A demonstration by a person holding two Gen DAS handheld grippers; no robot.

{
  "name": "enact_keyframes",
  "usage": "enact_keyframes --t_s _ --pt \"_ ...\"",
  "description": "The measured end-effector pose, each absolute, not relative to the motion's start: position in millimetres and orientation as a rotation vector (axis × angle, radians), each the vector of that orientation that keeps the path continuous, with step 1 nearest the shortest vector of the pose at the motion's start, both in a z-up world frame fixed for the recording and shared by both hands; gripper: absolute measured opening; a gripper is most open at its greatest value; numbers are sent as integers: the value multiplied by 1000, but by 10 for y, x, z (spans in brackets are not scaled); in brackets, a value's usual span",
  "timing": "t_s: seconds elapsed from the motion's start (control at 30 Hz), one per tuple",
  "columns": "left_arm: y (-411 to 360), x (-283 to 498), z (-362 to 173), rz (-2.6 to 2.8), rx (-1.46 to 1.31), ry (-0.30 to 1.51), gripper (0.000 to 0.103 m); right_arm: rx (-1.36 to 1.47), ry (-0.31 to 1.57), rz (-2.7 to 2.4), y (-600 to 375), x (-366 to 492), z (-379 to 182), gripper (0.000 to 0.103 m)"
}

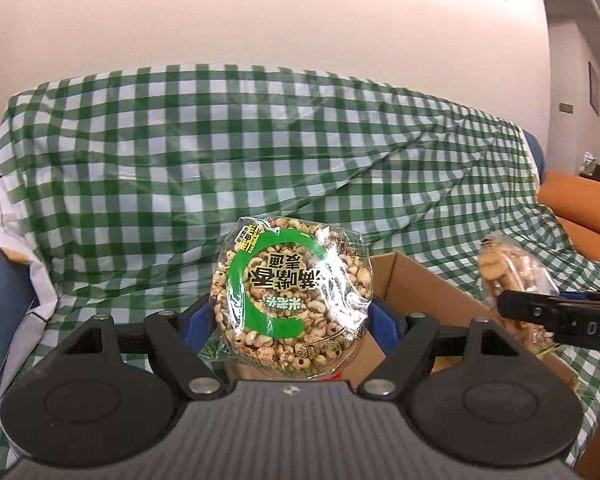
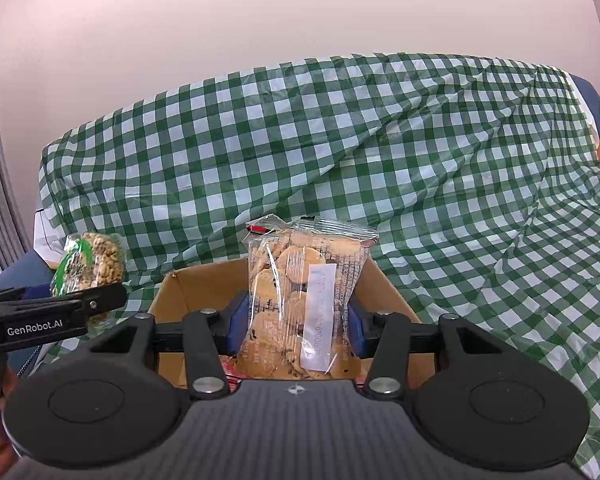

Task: Organize snacks
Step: 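Lift both held snacks and carry them over the box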

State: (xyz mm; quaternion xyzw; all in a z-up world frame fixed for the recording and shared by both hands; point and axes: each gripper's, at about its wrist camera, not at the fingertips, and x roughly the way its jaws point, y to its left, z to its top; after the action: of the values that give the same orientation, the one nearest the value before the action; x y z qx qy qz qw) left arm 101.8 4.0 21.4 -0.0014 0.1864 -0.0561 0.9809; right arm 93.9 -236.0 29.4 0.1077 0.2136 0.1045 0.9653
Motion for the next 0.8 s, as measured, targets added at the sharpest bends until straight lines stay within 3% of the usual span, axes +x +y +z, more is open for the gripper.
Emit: enact_keyframes --t_s 0.8 --pt "-126 1148 148 -161 39 371 83 194 455 176 -2333 1034 248 51"
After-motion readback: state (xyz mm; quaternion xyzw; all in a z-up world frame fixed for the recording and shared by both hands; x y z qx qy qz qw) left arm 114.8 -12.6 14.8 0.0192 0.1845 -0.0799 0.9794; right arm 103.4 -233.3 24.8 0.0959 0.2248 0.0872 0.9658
